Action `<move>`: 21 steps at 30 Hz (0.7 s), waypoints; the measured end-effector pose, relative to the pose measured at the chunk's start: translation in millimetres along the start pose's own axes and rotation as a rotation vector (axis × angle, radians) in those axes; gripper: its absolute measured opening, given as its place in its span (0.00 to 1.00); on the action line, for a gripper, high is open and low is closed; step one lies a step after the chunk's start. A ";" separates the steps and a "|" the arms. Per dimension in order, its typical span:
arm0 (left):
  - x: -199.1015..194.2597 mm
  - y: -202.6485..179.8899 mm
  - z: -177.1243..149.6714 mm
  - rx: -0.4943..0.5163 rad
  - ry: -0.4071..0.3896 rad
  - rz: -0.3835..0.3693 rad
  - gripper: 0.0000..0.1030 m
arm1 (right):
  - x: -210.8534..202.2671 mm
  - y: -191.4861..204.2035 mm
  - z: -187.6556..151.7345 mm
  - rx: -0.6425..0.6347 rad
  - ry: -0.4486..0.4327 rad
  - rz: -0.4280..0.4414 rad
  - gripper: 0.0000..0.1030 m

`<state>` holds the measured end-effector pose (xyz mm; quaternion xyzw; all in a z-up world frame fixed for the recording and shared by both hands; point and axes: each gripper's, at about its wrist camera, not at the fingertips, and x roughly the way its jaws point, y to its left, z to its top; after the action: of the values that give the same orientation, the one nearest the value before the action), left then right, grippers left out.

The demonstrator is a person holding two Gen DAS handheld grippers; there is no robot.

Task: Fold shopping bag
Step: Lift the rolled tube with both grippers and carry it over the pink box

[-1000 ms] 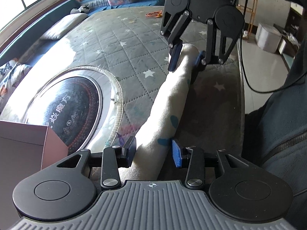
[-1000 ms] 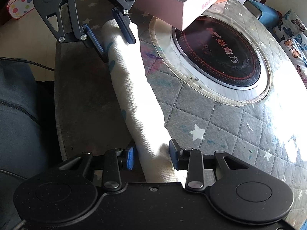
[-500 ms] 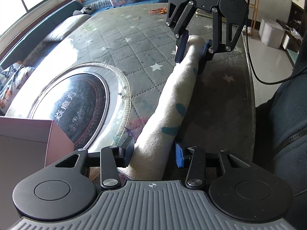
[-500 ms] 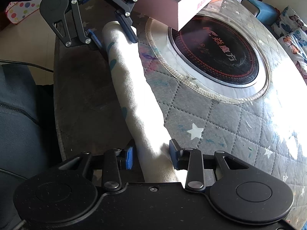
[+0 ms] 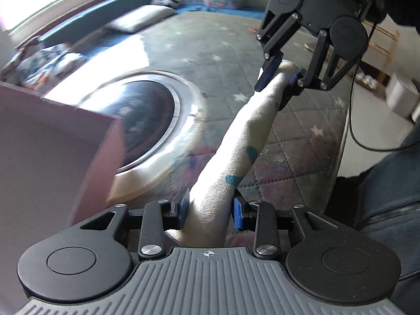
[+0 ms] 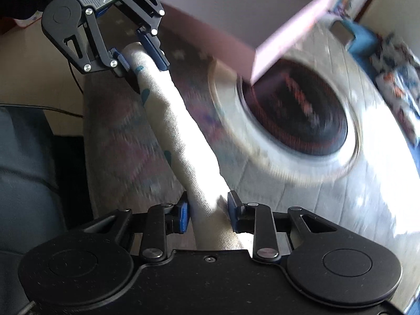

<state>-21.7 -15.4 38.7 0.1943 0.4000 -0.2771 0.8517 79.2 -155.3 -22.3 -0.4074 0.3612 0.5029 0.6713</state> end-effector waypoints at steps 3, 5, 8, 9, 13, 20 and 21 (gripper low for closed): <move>-32.4 16.9 -3.9 -0.071 -0.028 0.064 0.33 | -12.7 1.5 32.9 -0.057 -0.054 -0.030 0.31; -53.4 31.2 -8.3 -0.126 -0.053 0.113 0.32 | -19.9 1.2 58.9 -0.094 -0.093 -0.048 0.31; -83.5 54.7 -15.8 -0.204 -0.088 0.204 0.32 | -23.5 -0.8 94.6 -0.136 -0.139 -0.083 0.31; -89.0 61.7 -18.0 -0.229 -0.094 0.224 0.32 | -23.2 -2.4 107.4 -0.145 -0.151 -0.091 0.31; -104.9 92.6 -29.1 -0.353 -0.116 0.273 0.31 | -12.4 -14.7 152.0 -0.124 -0.178 -0.090 0.30; -109.1 140.8 -51.1 -0.588 -0.129 0.275 0.30 | 12.0 -40.1 194.2 0.009 -0.196 -0.050 0.29; -109.4 147.3 -54.8 -0.625 -0.131 0.270 0.30 | 15.3 -44.8 197.7 0.043 -0.198 -0.036 0.29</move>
<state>-18.3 163.1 108.0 -0.0433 0.3806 -0.0380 0.9229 141.0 23.2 52.7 -0.3474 0.2964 0.5208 0.7213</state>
